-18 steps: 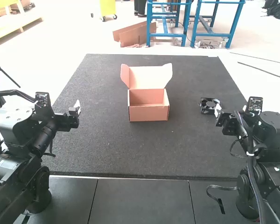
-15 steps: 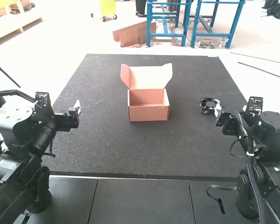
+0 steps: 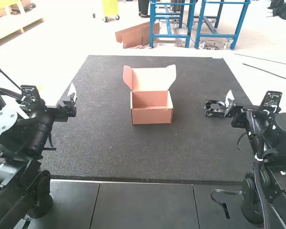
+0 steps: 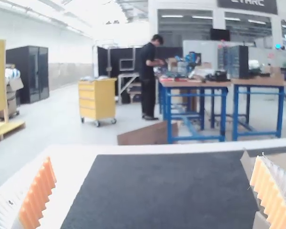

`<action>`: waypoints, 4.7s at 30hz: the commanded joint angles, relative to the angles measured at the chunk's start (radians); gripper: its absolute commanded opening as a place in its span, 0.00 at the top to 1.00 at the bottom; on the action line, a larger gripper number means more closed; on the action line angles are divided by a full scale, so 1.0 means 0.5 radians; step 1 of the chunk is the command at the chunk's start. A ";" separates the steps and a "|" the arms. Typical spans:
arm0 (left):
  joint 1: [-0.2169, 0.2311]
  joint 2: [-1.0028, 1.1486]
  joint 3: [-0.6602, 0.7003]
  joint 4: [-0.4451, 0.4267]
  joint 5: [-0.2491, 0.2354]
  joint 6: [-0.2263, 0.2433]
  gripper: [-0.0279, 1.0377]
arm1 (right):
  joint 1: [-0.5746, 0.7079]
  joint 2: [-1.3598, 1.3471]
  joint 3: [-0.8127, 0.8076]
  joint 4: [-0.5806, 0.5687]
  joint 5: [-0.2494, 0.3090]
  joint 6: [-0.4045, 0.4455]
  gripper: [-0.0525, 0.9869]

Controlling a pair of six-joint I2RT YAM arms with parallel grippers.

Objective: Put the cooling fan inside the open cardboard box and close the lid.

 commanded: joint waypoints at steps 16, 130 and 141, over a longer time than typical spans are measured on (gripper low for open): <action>0.004 0.446 0.550 -0.135 0.043 0.236 0.07 | -0.028 0.880 0.905 -0.162 0.155 -0.050 0.07; 0.188 2.318 2.068 -1.623 -0.049 -0.205 0.07 | -0.486 4.522 3.709 -2.313 -0.425 -0.191 0.96; 0.188 2.318 2.016 -1.596 -0.015 -0.199 0.07 | -0.400 3.835 3.635 -2.484 -0.606 -0.031 0.95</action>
